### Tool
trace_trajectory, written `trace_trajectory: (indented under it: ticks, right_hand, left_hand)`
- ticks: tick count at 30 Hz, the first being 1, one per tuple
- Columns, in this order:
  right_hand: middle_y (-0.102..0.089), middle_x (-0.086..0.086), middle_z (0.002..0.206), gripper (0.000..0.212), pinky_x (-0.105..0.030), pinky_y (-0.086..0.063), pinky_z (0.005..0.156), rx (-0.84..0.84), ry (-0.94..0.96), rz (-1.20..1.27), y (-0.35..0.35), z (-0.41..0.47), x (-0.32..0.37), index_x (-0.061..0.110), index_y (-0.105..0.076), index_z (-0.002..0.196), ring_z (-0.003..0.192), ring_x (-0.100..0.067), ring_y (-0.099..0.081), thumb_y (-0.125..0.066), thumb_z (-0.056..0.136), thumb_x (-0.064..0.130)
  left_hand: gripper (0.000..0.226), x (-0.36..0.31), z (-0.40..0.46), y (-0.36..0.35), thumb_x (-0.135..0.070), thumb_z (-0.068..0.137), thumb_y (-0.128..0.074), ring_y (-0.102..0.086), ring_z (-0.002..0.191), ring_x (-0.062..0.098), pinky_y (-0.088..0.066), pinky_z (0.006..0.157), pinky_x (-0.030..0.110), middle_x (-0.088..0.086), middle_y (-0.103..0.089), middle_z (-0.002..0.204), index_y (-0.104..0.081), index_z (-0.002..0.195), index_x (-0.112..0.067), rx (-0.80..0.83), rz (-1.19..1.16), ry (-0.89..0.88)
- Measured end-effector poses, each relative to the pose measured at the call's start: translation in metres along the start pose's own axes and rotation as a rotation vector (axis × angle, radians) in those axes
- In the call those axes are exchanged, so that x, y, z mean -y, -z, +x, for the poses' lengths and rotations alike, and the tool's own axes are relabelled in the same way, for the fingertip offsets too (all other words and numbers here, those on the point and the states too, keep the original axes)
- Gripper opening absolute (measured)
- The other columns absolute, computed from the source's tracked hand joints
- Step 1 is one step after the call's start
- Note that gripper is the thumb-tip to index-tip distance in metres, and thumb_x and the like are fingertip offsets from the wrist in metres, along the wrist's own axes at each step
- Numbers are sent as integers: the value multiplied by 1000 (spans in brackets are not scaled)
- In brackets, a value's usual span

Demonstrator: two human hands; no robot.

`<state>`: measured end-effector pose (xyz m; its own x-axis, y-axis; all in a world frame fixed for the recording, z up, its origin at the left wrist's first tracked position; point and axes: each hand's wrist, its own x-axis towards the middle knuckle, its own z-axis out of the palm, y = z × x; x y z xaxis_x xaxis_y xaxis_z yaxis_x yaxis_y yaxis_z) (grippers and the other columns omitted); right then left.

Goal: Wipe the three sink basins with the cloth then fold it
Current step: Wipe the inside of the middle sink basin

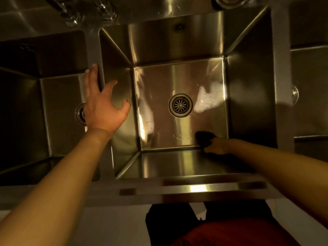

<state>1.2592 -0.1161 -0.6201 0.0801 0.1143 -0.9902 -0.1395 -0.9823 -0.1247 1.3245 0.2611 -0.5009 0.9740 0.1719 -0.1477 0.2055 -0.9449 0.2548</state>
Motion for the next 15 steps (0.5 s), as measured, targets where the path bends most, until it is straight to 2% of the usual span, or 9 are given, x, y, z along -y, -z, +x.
trace_trajectory:
  ticks: [1, 3, 5, 7, 10, 13, 15]
  right_hand:
    - [-58, -14, 141, 46, -28, -38, 98, -22, -45, 12, 0, -1, -8, 14, -59, 137, 123, -28, -56, -58, 99, 39]
    - [-55, -15, 143, 50, -24, -33, 98, -88, -45, 31, -5, 0, -9, 15, -56, 141, 128, -29, -53, -53, 99, 42]
    - [-48, -15, 151, 60, -26, -31, 111, -142, -21, 12, -13, 1, 5, 16, -48, 148, 137, -30, -47, -48, 97, 47]
    - [-48, -14, 153, 63, -37, -33, 118, -84, -35, 26, -17, -1, 25, 17, -48, 150, 137, -32, -48, -45, 97, 51]
    - [-49, -12, 153, 58, -40, -37, 115, 42, 86, 25, -20, -12, 67, 22, -51, 148, 135, -31, -50, -42, 100, 53]
    - [-49, -9, 152, 54, -32, -37, 102, 32, 256, 12, -31, -26, 122, 28, -50, 148, 133, -31, -51, -47, 100, 53]
    - [-42, -13, 155, 60, -36, -37, 106, 30, 322, 9, -42, -30, 157, 24, -43, 152, 137, -35, -47, -46, 100, 54]
  left_hand:
    - [55, 0, 0, 0, -51, 85, -64, 0, 162, 23, -51, 96, 54, -6, -4, 174, -60, 135, -30, -3, -11, 1]
    - [53, -2, -1, 1, -50, 86, -66, -1, 162, 23, -51, 94, 56, -6, -4, 174, -60, 134, -30, -3, -30, 7]
    - [52, -1, -1, 1, -49, 87, -66, -1, 162, 23, -51, 94, 57, -6, -4, 174, -61, 134, -29, -8, -41, 11]
    - [50, 0, -1, 1, -48, 87, -67, -1, 162, 23, -51, 95, 57, -6, -4, 175, -62, 133, -28, -11, -53, 10]
    - [48, 1, -1, 1, -45, 88, -67, -1, 162, 24, -49, 99, 54, -5, -5, 175, -63, 132, -27, -14, -61, 9]
    - [48, 3, 1, -1, -47, 87, -64, -1, 162, 23, -48, 102, 50, -5, -5, 175, -64, 131, -29, -20, -58, 1]
    - [48, 5, 2, -1, -50, 86, -61, -1, 162, 22, -50, 100, 51, -7, -4, 175, -64, 129, -30, -23, -46, -2]
